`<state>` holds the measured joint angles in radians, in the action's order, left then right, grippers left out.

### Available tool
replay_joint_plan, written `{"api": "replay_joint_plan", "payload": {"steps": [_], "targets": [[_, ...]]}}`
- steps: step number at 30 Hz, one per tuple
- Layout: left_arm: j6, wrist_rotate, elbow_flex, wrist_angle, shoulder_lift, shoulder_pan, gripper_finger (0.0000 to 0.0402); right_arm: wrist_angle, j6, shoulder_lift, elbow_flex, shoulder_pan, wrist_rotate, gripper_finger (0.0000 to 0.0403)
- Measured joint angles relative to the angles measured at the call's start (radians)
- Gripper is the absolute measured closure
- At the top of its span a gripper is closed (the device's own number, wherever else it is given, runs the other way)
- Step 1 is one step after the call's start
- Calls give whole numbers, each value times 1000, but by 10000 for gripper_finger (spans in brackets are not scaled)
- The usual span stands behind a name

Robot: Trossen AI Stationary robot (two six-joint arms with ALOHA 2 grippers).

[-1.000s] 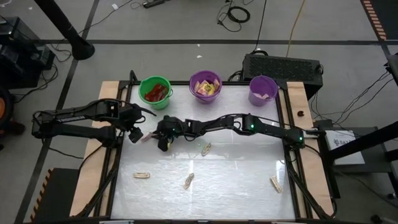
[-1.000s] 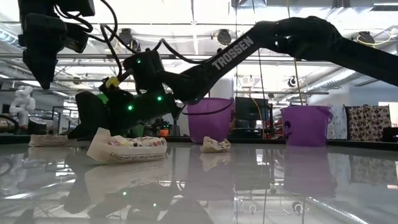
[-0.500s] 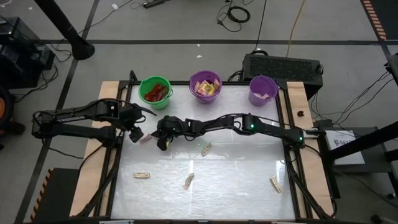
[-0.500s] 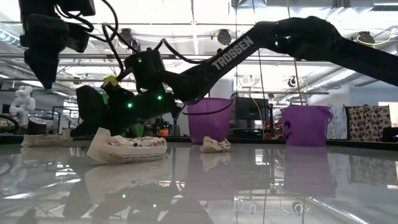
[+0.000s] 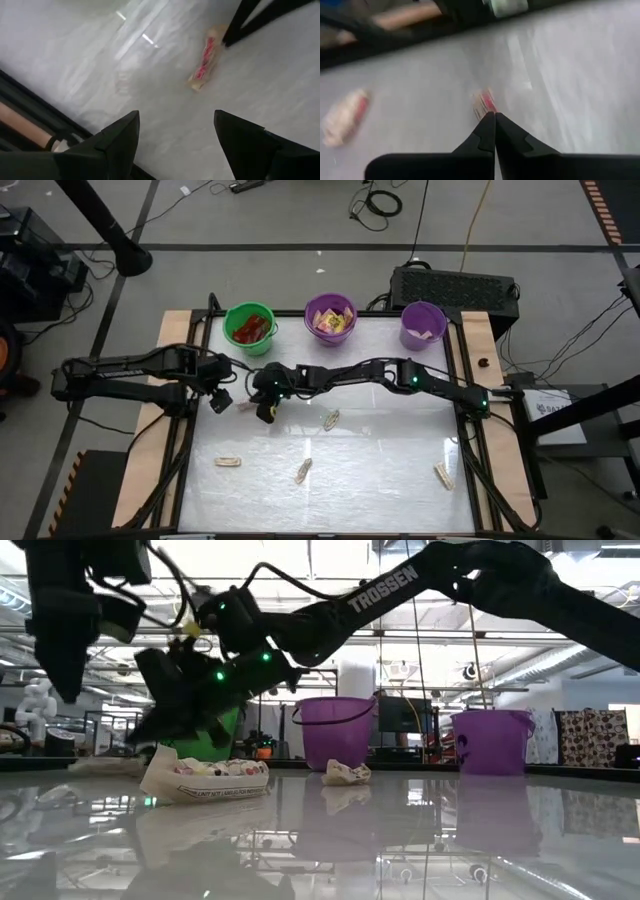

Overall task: Sort candy by brand, put in halloween buckets
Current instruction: Put the white candy pack in the right purple bucket

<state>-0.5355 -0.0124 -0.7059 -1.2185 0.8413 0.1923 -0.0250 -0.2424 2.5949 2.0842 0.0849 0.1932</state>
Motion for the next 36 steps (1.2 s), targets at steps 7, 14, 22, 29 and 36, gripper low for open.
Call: {"api": "replay_joint_plan", "payload": {"steps": [7,14,22,29,36], "targets": [[-1,1,60,111,-3,-3,139,154,-4,-26,0,-2,3,403],[20,-1,60,159,-3,-3,139,148,70,-66,-1,-2,42,365],[20,-3,60,165,-3,-3,139,113,378,-77,1,-9,48,248],[16,-43,60,165,-3,-3,139,32,464,-17,0,11,41,154],[-52,-70,60,172,-3,-2,139,-72,367,89,-2,32,58,143]]}}
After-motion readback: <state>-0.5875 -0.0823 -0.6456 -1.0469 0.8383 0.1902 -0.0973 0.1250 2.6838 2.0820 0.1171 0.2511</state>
